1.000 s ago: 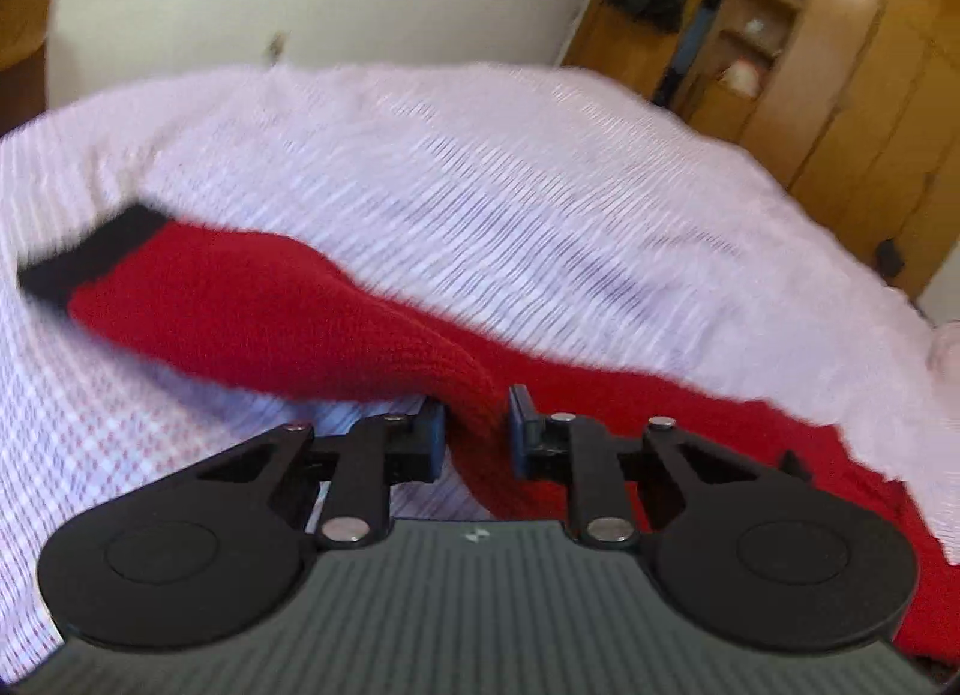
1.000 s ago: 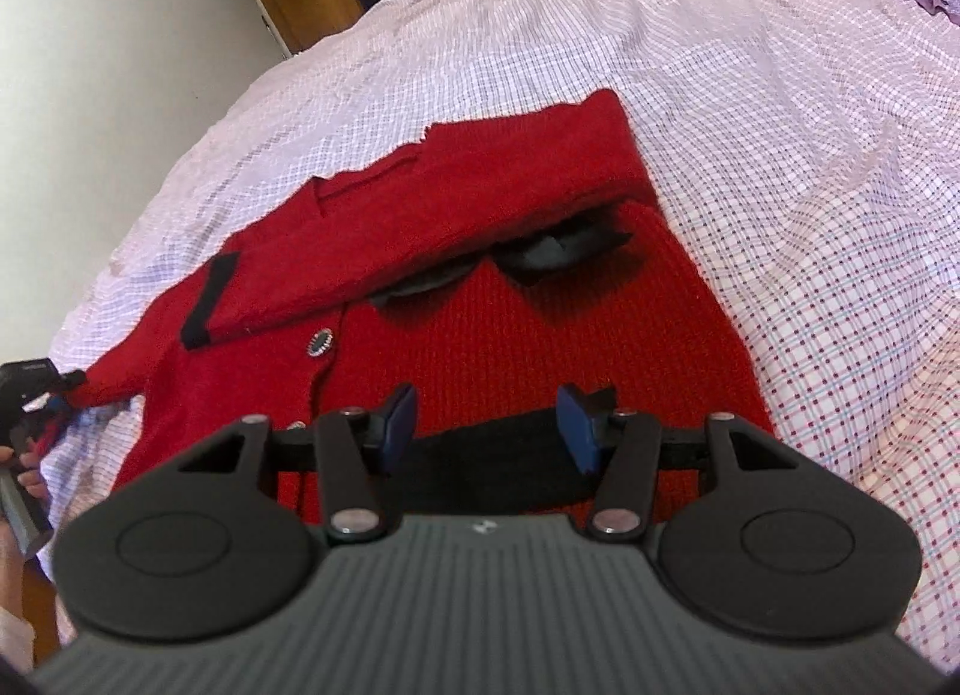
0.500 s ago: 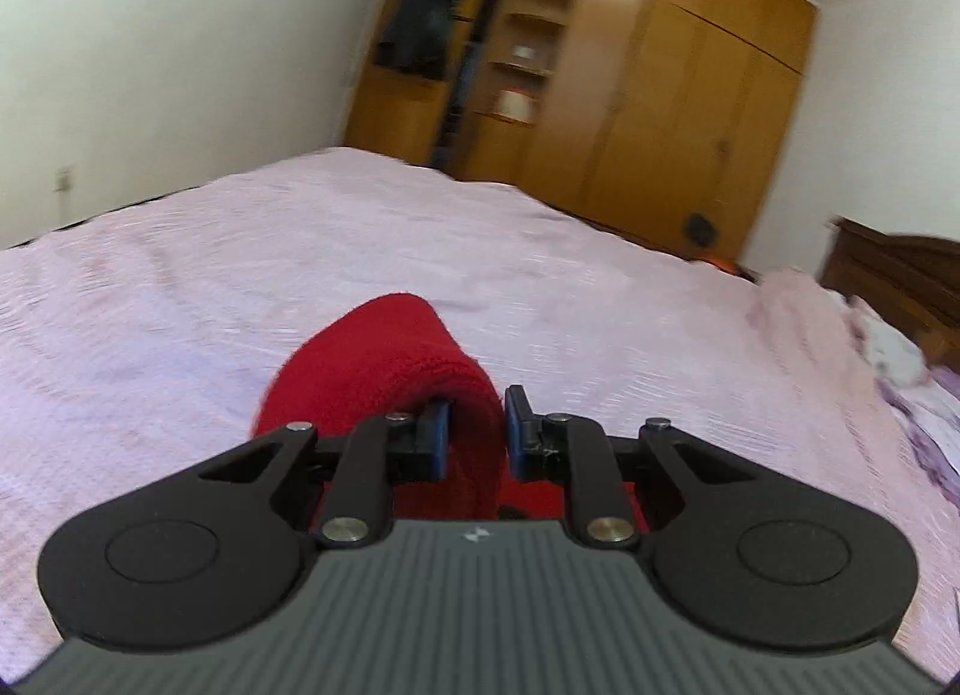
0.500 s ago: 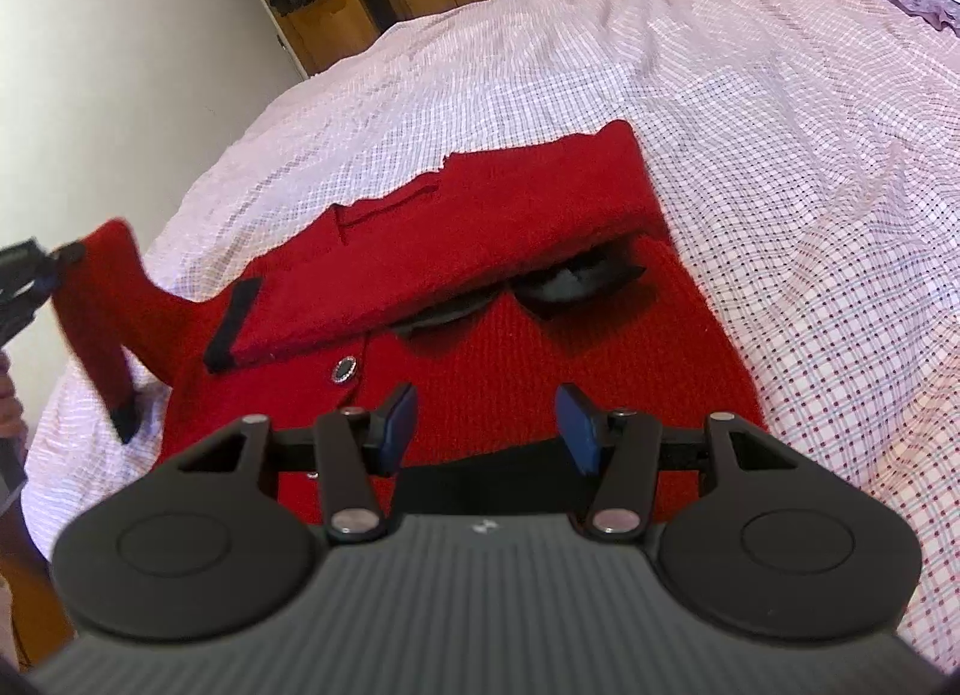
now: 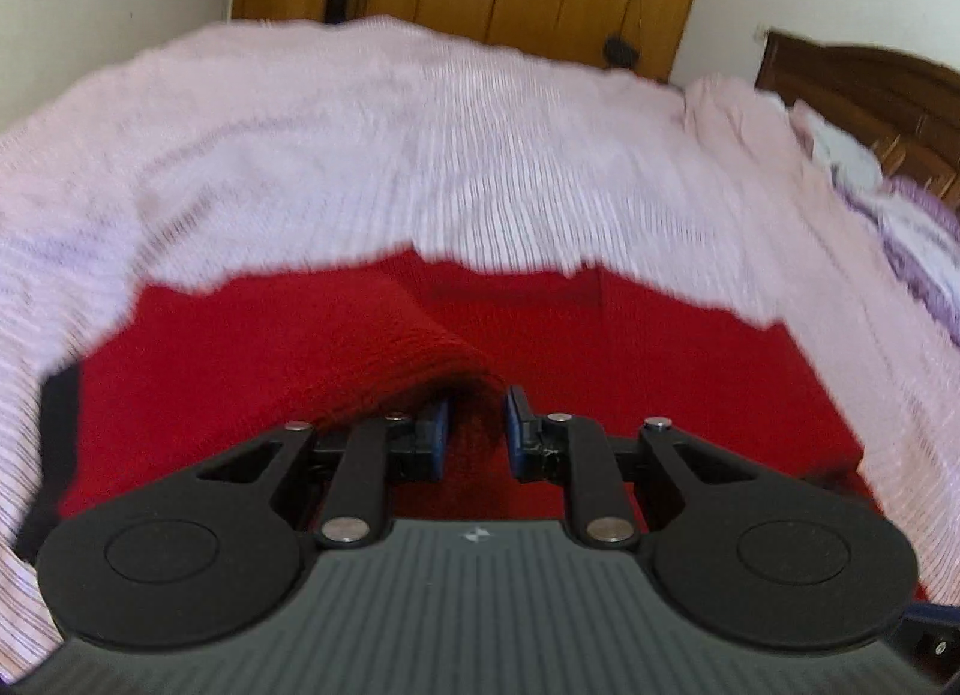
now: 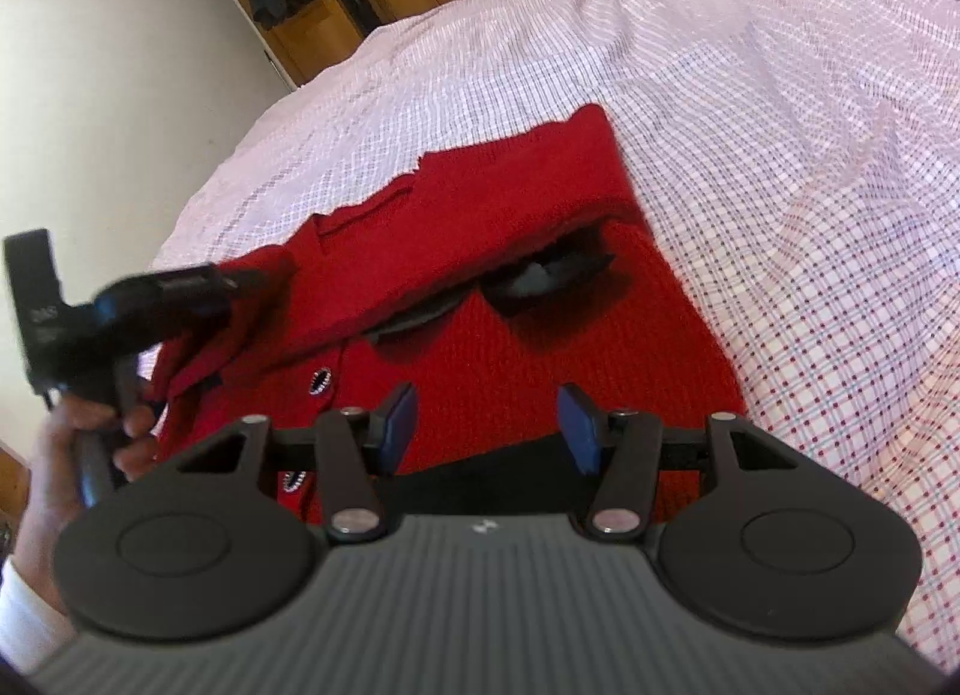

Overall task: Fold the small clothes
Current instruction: 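Lift the sleeve with the left tool and fold it across the cardigan body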

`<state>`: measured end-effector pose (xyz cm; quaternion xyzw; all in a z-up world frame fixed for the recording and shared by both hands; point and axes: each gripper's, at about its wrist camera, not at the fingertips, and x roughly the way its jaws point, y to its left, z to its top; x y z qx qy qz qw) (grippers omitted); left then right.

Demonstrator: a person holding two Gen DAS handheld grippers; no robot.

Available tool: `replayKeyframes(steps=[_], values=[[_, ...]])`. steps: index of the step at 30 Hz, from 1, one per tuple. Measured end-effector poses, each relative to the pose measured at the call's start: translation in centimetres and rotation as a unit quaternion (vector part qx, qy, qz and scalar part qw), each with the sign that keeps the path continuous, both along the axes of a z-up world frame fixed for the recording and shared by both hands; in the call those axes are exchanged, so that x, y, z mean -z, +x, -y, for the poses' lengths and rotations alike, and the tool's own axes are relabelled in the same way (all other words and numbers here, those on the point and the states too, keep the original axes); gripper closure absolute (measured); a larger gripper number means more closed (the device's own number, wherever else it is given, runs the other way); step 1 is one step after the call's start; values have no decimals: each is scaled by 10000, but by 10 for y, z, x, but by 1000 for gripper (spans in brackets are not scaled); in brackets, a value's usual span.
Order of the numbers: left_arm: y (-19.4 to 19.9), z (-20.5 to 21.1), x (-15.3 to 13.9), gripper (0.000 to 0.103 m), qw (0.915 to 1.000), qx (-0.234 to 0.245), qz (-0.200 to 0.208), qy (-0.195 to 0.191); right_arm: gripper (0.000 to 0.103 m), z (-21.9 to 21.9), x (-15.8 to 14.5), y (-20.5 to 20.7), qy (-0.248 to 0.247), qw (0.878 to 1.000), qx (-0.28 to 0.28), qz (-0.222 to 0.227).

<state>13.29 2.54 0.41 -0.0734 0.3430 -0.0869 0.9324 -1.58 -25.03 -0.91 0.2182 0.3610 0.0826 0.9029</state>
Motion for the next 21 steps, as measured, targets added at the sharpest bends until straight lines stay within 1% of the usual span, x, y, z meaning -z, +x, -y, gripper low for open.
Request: replayKeyframes(steps=[3,6,8,10,12,14,18,21], values=[[-2,1,12,80,9999,63,-110,110,49,1,6,3,34,10000,-7,-73],[-7,-2,14,78,9997,129,-162,163,48,1,10,5,69,9999,-3,-114],[-12,-6,11,75,9996,172,-179,99,47,0,9,5,67,9999,-8,-112],[-20,-12,2,73,9995,205,-215,65,47,-2,7,6,58,9999,-34,-96],[-31,-17,-5,68,9993,232,-298,21,47,-5,5,6,39,9999,-78,-78],[-44,-24,-10,65,9991,177,-382,22,47,-9,1,7,-10,9999,-143,-36],[-70,-43,-16,65,9986,-80,-504,153,47,-24,-9,11,-125,9993,-349,87],[-85,-64,-21,65,9975,-349,-564,250,47,-41,-18,16,-248,9977,-603,200]])
